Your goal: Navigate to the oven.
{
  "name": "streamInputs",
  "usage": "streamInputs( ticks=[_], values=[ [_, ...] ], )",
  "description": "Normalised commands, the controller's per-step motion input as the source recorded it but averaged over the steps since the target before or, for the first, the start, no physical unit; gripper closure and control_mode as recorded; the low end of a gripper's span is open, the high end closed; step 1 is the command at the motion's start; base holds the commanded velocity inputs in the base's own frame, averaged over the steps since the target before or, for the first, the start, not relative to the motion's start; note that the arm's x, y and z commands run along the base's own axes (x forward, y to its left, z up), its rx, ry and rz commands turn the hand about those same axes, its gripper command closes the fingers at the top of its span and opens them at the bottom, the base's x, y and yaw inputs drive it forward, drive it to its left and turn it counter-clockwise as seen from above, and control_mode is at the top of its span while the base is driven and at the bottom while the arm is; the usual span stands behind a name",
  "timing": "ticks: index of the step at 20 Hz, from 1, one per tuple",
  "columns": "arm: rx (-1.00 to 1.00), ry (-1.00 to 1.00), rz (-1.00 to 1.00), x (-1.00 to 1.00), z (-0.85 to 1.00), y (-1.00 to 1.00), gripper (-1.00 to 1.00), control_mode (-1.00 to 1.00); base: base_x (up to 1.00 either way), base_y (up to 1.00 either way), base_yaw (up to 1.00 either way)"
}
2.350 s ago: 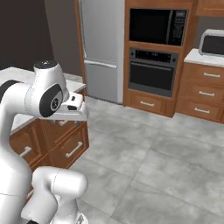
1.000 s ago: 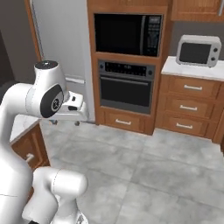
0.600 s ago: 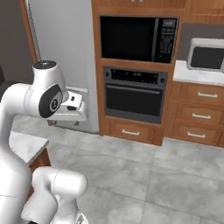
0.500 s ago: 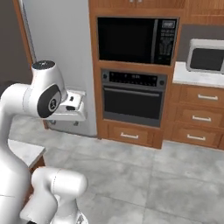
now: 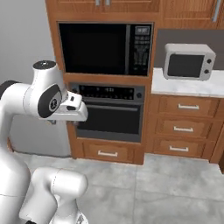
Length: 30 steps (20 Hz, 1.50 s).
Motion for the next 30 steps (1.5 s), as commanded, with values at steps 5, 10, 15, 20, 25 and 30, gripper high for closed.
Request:
streamInputs(
  ticks=[5, 10, 15, 20, 25, 30],
  values=[
    [0.00, 0.00, 0.00, 0.00, 0.00, 0.00, -1.00, 1.00, 1.00, 0.07, -0.19],
    [0.00, 0.00, 0.00, 0.00, 0.00, 0.00, -1.00, 1.00, 1.00, 0.36, -0.06],
    [0.00, 0.00, 0.00, 0.00, 0.00, 0.00, -1.00, 1.00, 1.00, 0.46, -0.02],
    [0.00, 0.00, 0.00, 0.00, 0.00, 0.00, -1.00, 1.00, 1.00, 0.35, 0.00],
    [0.00, 0.00, 0.00, 0.00, 0.00, 0.00, -1.00, 1.00, 0.99, 0.05, 0.03],
    [0.00, 0.00, 0.00, 0.00, 0.00, 0.00, -1.00, 1.00, 0.46, -0.01, 0.14]
  ],
)
